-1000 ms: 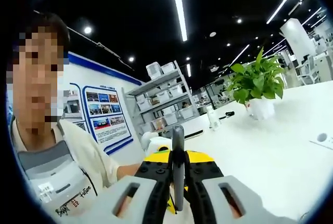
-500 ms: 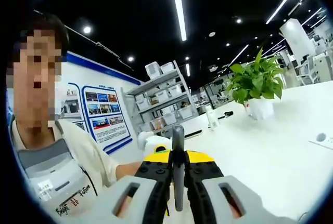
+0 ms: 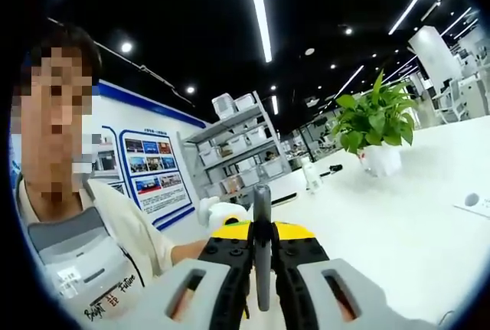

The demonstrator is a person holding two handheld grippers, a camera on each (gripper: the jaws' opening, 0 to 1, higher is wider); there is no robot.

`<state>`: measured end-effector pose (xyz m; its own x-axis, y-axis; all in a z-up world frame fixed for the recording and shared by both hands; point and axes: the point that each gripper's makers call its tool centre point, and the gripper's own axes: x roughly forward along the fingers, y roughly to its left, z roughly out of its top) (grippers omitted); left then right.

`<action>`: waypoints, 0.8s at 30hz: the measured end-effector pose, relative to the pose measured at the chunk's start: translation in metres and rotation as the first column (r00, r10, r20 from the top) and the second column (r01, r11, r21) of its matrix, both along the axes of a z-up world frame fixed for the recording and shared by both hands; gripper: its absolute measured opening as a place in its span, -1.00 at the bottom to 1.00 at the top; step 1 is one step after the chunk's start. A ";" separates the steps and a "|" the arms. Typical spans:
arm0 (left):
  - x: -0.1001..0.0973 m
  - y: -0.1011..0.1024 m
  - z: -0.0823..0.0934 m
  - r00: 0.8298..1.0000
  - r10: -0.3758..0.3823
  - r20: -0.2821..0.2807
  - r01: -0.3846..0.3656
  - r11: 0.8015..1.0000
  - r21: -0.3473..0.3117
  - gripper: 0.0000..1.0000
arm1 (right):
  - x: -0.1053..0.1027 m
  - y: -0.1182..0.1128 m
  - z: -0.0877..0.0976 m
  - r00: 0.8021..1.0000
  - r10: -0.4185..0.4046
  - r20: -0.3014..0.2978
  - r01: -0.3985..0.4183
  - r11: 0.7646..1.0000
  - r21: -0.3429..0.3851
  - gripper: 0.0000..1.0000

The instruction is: Pflip the remote and laser pointer to the front side, press the buttons, and align them neatly on the table

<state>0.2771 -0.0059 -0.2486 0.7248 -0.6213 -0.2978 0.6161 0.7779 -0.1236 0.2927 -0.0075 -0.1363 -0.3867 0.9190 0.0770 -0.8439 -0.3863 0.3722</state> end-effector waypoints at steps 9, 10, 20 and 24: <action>-0.004 0.001 -0.005 1.000 -0.027 -0.001 0.027 0.997 0.067 0.09 | 0.002 -0.001 0.002 1.000 -0.002 -0.009 0.002 1.000 0.005 -0.75; -0.002 0.003 -0.006 1.000 -0.016 -0.003 0.016 0.997 0.079 0.09 | 0.003 -0.001 0.002 1.000 -0.003 -0.010 0.003 1.000 0.006 -0.75; -0.004 0.005 -0.005 1.000 -0.003 0.020 0.001 0.994 0.107 0.15 | 0.007 -0.002 0.002 1.000 -0.008 -0.020 0.008 1.000 0.005 -0.75; -0.004 0.002 -0.002 0.999 0.028 0.043 -0.031 0.997 0.077 0.10 | 0.009 -0.002 0.002 1.000 -0.011 -0.022 0.011 1.000 0.003 -0.75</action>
<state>0.2733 -0.0036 -0.2511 0.7552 -0.5756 -0.3136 0.5962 0.8020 -0.0366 0.3014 -0.0093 -0.1344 -0.3748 0.9229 0.0882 -0.8399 -0.3783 0.3892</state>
